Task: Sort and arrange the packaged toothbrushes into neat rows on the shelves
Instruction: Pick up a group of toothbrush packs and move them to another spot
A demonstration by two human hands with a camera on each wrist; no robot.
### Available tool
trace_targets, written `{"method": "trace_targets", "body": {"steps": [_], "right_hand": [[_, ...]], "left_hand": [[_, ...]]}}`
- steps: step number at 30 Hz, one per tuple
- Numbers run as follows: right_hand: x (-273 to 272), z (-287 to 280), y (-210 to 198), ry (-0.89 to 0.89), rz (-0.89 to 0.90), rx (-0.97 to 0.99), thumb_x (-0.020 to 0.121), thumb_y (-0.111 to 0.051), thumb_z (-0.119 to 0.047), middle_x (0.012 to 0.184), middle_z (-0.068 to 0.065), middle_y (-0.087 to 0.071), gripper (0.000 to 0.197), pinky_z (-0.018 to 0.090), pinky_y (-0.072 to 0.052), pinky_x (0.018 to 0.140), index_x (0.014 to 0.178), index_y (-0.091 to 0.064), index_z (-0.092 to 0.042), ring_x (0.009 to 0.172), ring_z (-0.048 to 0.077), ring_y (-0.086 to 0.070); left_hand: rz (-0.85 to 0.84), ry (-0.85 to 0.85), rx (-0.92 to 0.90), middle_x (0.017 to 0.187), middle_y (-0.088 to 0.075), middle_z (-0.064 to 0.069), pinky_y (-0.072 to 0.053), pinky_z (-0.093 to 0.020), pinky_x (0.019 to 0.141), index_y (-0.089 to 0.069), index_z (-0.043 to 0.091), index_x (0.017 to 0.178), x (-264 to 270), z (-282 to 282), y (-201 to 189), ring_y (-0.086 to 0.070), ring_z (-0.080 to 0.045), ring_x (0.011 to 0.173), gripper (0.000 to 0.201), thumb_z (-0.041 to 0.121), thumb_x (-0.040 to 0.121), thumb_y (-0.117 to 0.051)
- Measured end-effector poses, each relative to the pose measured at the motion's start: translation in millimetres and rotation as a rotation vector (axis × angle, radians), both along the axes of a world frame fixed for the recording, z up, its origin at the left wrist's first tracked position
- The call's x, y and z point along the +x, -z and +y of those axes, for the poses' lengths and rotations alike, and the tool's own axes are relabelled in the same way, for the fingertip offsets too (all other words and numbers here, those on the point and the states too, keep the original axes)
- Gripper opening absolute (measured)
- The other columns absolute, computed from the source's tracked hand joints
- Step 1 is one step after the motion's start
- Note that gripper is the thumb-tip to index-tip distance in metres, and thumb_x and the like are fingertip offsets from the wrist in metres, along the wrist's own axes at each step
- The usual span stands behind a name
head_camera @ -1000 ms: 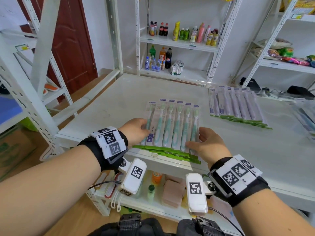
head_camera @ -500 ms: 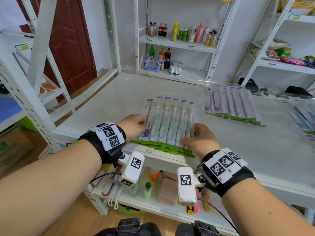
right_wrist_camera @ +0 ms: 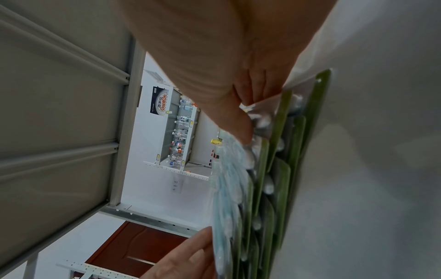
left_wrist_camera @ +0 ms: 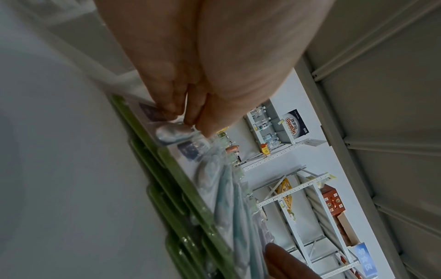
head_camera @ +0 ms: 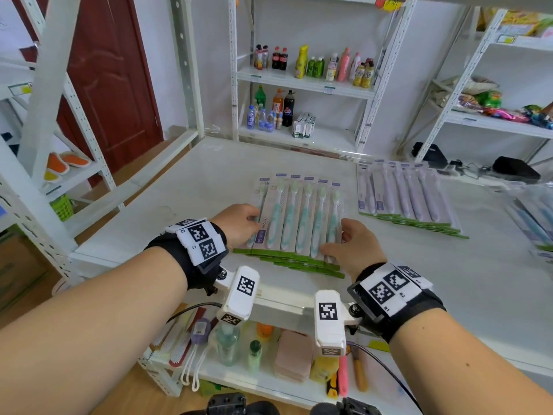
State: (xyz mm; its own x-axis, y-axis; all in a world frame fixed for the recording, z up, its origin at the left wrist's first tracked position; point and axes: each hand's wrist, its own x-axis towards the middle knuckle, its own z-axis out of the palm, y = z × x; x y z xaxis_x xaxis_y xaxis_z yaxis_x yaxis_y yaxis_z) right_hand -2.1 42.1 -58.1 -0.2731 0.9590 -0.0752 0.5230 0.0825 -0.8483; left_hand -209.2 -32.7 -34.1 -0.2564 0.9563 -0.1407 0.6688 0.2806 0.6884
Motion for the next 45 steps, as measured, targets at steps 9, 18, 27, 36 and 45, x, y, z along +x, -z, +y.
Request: {"method": "trace_targets", "body": {"steps": [9,18,27,36,45], "right_hand": [[-18,45,-3,0.002,-0.089,0.011,0.077,-0.074,-0.015,0.141,0.01,-0.045,0.08,0.031,-0.041,0.099,0.144,-0.031,-0.009,0.123,0.025,-0.047],[-45,97,-8,0.031,-0.074,0.0,0.075,-0.076,-0.012,0.135,0.01,-0.05,0.077,0.028,-0.044,0.091,0.141,-0.037,-0.007,0.11,0.02,-0.053],[-63,139,-5,0.048,-0.086,0.0,0.074,-0.078,-0.015,0.142,0.009,-0.045,0.083,0.034,-0.04,0.102,0.144,-0.033,-0.009,0.125,0.024,-0.048],[-67,150,-7,0.048,-0.087,0.002,0.075,-0.077,-0.016,0.144,0.009,-0.044,0.082,0.035,-0.038,0.104,0.144,-0.032,-0.009,0.127,0.024,-0.046],[-61,149,-14,0.025,-0.016,-0.006,0.081,-0.071,-0.012,0.148,0.01,-0.038,0.077,0.037,-0.034,0.108,0.145,-0.03,-0.009,0.134,0.023,-0.038]], "left_hand": [[-0.003,-0.022,-0.002,0.105,-0.061,-0.016,-0.04,-0.026,0.076,-0.06,-0.002,0.107,-24,51,4,-0.059,-0.03,0.096,0.022,0.004,0.093,-0.045],[0.07,-0.021,-0.001,0.103,-0.059,-0.019,-0.038,-0.026,0.072,-0.061,-0.006,0.107,-49,110,5,-0.054,-0.026,0.088,0.024,0.005,0.091,-0.046],[0.119,-0.019,0.005,0.092,-0.048,-0.016,-0.037,-0.029,0.074,-0.053,0.004,0.088,-65,150,5,-0.049,-0.023,0.086,0.007,0.006,0.091,-0.048],[0.114,-0.041,-0.002,0.086,-0.047,-0.017,-0.033,-0.025,0.07,-0.048,0.002,0.076,-68,163,3,-0.046,-0.024,0.08,0.014,0.003,0.09,-0.047],[0.111,-0.046,0.009,0.087,-0.046,-0.017,-0.033,-0.026,0.067,-0.047,0.004,0.075,-71,167,6,-0.044,-0.024,0.077,0.016,-0.003,0.088,-0.041]]}}
